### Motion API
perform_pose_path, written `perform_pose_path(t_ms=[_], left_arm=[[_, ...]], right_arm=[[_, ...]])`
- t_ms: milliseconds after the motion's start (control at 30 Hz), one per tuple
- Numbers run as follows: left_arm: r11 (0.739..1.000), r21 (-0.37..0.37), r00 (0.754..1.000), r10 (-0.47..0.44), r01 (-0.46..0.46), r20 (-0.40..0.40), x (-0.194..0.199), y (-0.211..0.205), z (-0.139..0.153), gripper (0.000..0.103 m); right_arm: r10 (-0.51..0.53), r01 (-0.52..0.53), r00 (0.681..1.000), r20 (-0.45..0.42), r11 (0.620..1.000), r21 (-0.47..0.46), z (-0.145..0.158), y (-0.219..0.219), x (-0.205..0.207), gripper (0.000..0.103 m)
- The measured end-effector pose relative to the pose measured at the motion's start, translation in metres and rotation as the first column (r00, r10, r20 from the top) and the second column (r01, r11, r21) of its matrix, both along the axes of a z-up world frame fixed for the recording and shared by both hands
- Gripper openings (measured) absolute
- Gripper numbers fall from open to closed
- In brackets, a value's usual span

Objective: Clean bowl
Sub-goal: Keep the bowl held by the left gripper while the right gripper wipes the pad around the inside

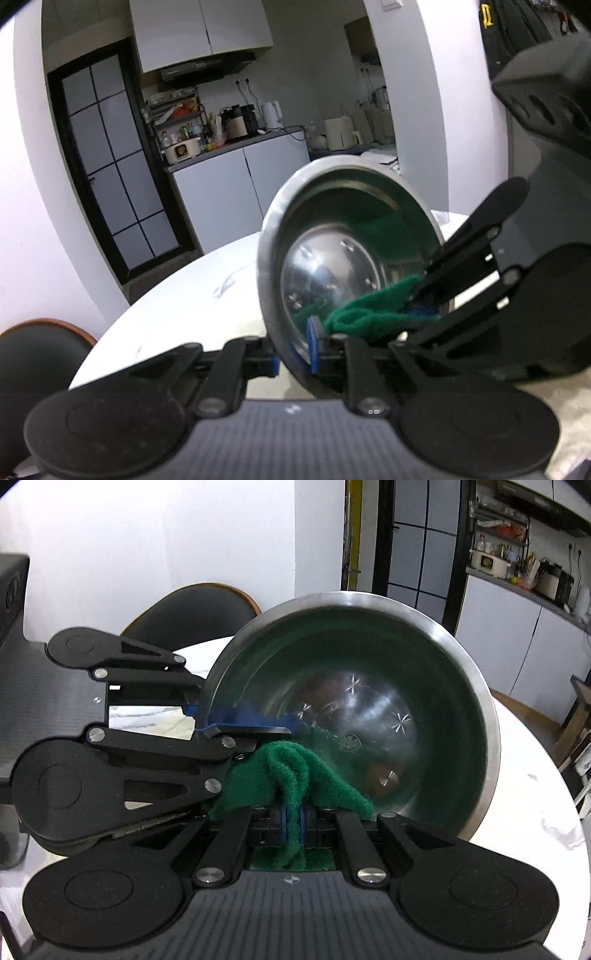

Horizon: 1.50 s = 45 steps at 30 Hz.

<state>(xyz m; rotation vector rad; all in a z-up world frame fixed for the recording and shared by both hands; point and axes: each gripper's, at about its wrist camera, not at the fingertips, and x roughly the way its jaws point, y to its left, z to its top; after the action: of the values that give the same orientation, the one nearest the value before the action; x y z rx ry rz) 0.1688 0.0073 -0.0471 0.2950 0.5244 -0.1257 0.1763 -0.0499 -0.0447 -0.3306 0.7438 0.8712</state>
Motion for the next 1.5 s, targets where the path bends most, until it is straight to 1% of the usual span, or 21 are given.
perform_pose_path(t_ms=[167, 233, 267, 367, 433, 500, 600, 667, 733, 833, 933, 1000, 1067, 1133, 1233, 1300, 1400, 1500], left_arm=[[1.000, 0.007, 1.000, -0.005, 0.005, 0.002, -0.002, -0.001, -0.001, 0.016], [1.000, 0.013, 1.000, -0.006, 0.006, 0.005, -0.002, -0.002, -0.001, 0.016], [1.000, 0.017, 1.000, -0.007, 0.007, 0.007, -0.002, -0.002, -0.001, 0.016], [1.000, 0.027, 1.000, -0.009, 0.009, 0.012, -0.009, -0.006, 0.000, 0.016], [0.999, 0.031, 1.000, -0.009, 0.009, 0.013, -0.009, -0.008, 0.000, 0.016], [0.999, 0.030, 1.000, -0.012, 0.012, 0.014, -0.009, -0.009, 0.000, 0.016], [0.999, 0.032, 1.000, -0.014, 0.013, 0.018, -0.010, -0.011, 0.000, 0.016], [0.999, 0.035, 1.000, -0.013, 0.012, 0.020, -0.010, -0.012, 0.001, 0.016], [0.999, 0.035, 1.000, -0.011, 0.010, 0.020, -0.010, -0.013, 0.001, 0.016], [0.999, 0.038, 1.000, -0.014, 0.013, 0.015, -0.011, -0.012, 0.002, 0.017], [0.999, 0.038, 1.000, -0.025, 0.025, 0.012, -0.011, 0.002, 0.010, 0.017], [0.999, 0.032, 1.000, -0.025, 0.024, 0.010, -0.010, 0.003, 0.010, 0.017], [0.999, 0.035, 1.000, -0.024, 0.024, 0.010, -0.010, 0.002, 0.010, 0.017], [0.999, 0.040, 1.000, -0.023, 0.023, 0.012, -0.010, 0.001, 0.010, 0.017], [0.999, 0.045, 1.000, -0.023, 0.022, 0.013, -0.011, 0.000, 0.009, 0.017], [0.999, 0.047, 1.000, -0.024, 0.023, 0.014, -0.012, -0.002, 0.008, 0.017], [0.998, 0.053, 1.000, -0.025, 0.024, 0.015, -0.013, -0.003, 0.007, 0.017], [0.998, 0.050, 1.000, -0.027, 0.027, 0.011, -0.013, -0.003, 0.007, 0.018]], right_arm=[[-0.059, 0.062, 0.997, 0.044, 0.996, -0.063, -0.003, -0.003, 0.005, 0.008], [-0.101, 0.109, 0.990, 0.096, 0.991, -0.083, 0.000, -0.005, 0.006, 0.008], [-0.111, 0.120, 0.988, 0.105, 0.989, -0.082, 0.001, -0.005, 0.006, 0.008], [-0.150, 0.162, 0.976, 0.157, 0.985, -0.062, 0.009, -0.006, 0.009, 0.008], [-0.179, 0.187, 0.965, 0.191, 0.982, -0.024, 0.015, -0.009, 0.010, 0.008], [-0.186, 0.184, 0.960, 0.211, 0.983, 0.028, 0.020, -0.012, 0.010, 0.008], [-0.184, 0.171, 0.958, 0.220, 0.982, 0.075, 0.023, -0.011, 0.011, 0.008], [-0.157, 0.144, 0.963, 0.218, 0.987, 0.071, 0.021, -0.006, 0.011, 0.008], [-0.115, 0.103, 0.977, 0.181, 0.992, 0.073, 0.016, -0.002, 0.012, 0.008], [-0.068, 0.061, 0.986, 0.149, 0.997, 0.051, 0.007, 0.000, 0.012, 0.008], [-0.050, 0.047, 0.992, 0.115, 0.999, 0.024, 0.001, -0.003, 0.021, 0.008], [-0.040, 0.041, 0.995, 0.095, 0.999, -0.004, -0.005, -0.004, 0.022, 0.008], [-0.044, 0.047, 0.995, 0.093, 0.998, -0.030, -0.009, -0.005, 0.023, 0.008], [-0.078, 0.084, 0.991, 0.110, 0.995, -0.049, -0.009, -0.007, 0.027, 0.008], [-0.146, 0.156, 0.976, 0.162, 0.986, -0.054, -0.004, -0.013, 0.030, 0.008], [-0.171, 0.181, 0.968, 0.184, 0.983, -0.037, -0.001, -0.016, 0.033, 0.008], [-0.204, 0.206, 0.955, 0.217, 0.978, 0.014, 0.005, -0.016, 0.035, 0.008], [-0.208, 0.202, 0.952, 0.225, 0.978, 0.047, 0.005, -0.013, 0.034, 0.008]])
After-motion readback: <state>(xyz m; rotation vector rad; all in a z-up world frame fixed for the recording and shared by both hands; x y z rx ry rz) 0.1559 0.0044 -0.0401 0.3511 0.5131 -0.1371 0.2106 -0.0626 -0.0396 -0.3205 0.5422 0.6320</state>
